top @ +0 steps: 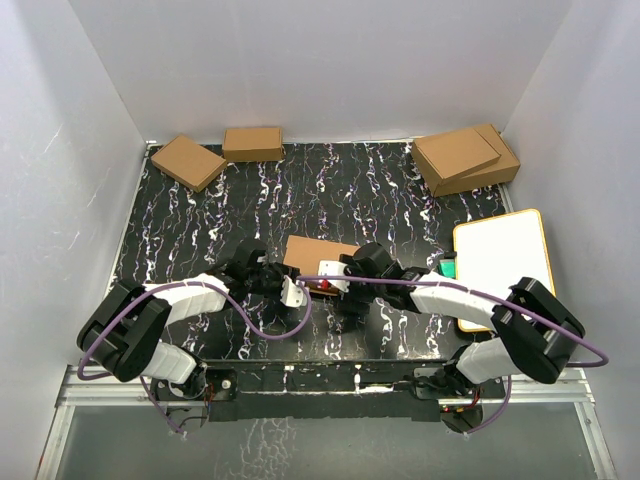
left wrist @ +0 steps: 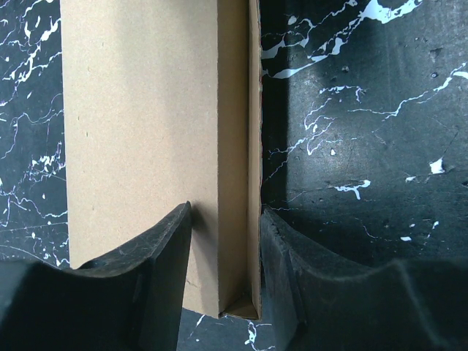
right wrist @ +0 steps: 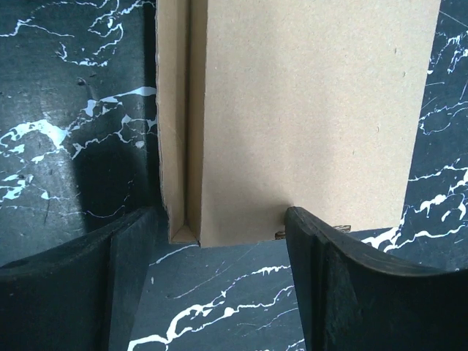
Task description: Fold the paper box
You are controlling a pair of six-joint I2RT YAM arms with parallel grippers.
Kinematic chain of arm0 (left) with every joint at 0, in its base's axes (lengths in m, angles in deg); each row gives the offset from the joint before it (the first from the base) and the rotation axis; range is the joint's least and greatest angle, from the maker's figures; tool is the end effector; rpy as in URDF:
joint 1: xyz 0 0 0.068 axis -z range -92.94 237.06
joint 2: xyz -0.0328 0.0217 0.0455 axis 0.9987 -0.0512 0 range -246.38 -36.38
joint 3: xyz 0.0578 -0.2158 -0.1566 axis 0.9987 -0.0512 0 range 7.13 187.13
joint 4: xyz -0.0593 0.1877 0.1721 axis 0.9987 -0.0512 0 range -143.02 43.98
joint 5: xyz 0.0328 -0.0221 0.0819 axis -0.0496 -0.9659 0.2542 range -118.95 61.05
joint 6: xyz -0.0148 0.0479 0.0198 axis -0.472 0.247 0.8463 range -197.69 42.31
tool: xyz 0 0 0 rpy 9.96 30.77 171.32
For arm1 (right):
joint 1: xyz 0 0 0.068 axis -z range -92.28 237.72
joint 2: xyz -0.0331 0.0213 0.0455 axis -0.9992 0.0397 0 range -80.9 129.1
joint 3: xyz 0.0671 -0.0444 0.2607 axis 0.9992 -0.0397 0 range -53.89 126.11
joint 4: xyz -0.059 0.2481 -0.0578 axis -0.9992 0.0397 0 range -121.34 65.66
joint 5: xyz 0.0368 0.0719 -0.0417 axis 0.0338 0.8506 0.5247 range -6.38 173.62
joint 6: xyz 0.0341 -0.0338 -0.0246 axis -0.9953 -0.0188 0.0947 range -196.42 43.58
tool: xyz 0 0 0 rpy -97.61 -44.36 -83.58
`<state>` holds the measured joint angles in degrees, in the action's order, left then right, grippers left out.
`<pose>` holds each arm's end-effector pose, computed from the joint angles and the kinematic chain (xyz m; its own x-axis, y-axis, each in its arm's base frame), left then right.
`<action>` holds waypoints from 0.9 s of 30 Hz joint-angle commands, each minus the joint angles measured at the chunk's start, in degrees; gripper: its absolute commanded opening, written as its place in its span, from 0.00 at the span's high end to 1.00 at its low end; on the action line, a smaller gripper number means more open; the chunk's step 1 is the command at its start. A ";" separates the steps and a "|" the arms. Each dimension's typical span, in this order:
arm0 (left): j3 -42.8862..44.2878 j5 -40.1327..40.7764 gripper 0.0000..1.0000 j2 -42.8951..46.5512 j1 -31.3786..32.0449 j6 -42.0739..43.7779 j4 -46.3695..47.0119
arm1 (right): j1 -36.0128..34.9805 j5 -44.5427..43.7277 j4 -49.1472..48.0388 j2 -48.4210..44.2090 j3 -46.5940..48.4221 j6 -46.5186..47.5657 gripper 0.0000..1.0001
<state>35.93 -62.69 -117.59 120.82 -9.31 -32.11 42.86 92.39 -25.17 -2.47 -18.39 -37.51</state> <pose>0.2034 -0.1596 0.1524 0.5748 0.5456 -0.6098 0.7845 -0.1558 0.6002 0.1797 0.1864 0.1667 0.0655 -0.8107 -0.5819 -0.9341 0.1553 -0.3215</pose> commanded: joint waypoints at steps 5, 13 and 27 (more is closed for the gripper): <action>-1.29 -3.36 0.62 -1.61 0.61 -0.65 -6.62 | 0.27 -2.75 -2.19 1.78 2.16 -1.01 0.43; -1.24 -3.37 0.65 -1.67 0.61 -1.17 -6.27 | 0.52 -1.75 -0.68 2.82 3.11 -1.18 0.66; -2.38 -3.18 0.57 5.29 0.61 -5.14 -4.40 | 2.13 0.72 1.69 3.58 4.47 -1.56 0.79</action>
<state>35.64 -62.58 -116.72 120.84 -12.55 -31.48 43.98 91.50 -23.86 -0.04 -15.70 -37.18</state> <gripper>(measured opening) 0.390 0.415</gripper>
